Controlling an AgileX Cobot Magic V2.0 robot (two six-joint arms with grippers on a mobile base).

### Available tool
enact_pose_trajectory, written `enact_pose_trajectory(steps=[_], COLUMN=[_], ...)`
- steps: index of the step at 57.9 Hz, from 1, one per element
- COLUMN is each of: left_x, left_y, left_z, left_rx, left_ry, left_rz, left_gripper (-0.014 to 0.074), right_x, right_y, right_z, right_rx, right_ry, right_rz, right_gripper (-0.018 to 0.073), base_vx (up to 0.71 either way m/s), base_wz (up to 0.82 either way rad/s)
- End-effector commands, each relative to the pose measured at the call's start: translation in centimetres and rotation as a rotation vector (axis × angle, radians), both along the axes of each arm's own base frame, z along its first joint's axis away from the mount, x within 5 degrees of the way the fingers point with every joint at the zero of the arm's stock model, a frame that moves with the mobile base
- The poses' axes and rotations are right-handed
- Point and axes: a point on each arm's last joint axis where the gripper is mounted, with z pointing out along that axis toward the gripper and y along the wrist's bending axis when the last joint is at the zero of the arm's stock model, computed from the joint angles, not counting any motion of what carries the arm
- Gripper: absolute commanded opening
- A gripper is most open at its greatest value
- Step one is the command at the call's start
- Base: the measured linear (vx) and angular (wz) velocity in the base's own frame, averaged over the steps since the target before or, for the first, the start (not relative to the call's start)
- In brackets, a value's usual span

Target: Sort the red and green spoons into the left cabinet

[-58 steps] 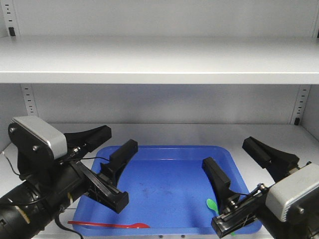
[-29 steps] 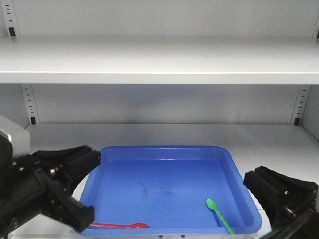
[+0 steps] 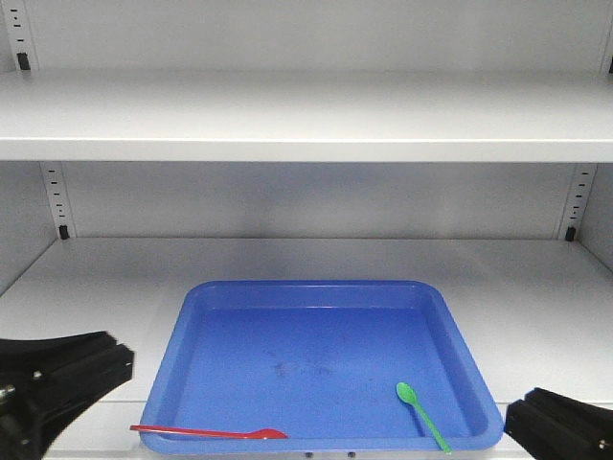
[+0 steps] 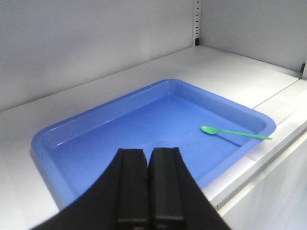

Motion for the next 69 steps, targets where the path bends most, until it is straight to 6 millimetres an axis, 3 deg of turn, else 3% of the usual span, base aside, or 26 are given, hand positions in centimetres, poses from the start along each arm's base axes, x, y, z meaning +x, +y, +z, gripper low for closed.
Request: enact_pose_trajectory(steps=[1, 12, 53, 61, 69], left_x=[-1.0, -1.4, -1.4, -1.5, -0.7], left_y=[0.5, 0.8, 0.8, 1.2, 2.2], left_z=[1.5, 0.6, 0.6, 1.0, 1.1], left_rx=[-0.078, -0.108, -0.113, -0.051, -0.152], left_ry=[-0.067, -0.021, -0.017, -0.100, -0.053], left_rz=[-0.013, -0.014, -0.015, -0.008, 0.082], left_gripper=[-0.0001, -0.0001, 0.0000, 0.0000, 0.0000], right_x=[-0.2, -0.3, -0.3, -0.3, -0.3], right_y=[-0.3, -0.4, -0.4, -0.4, -0.4], right_z=[1.9, 2.1, 2.0, 2.0, 2.0], right_rx=[0.027, 0.034, 0.030, 0.030, 0.030], right_ry=[-0.113, -0.126, -0.120, -0.120, -0.120], right_rz=[-0.013, -0.016, -0.014, -0.014, -0.014], right_gripper=[-0.0004, -0.0004, -0.0004, -0.0004, -0.0004], base_vx=[0.00, 0.00, 0.00, 0.00, 0.00], base_wz=[0.00, 0.00, 0.00, 0.00, 0.00])
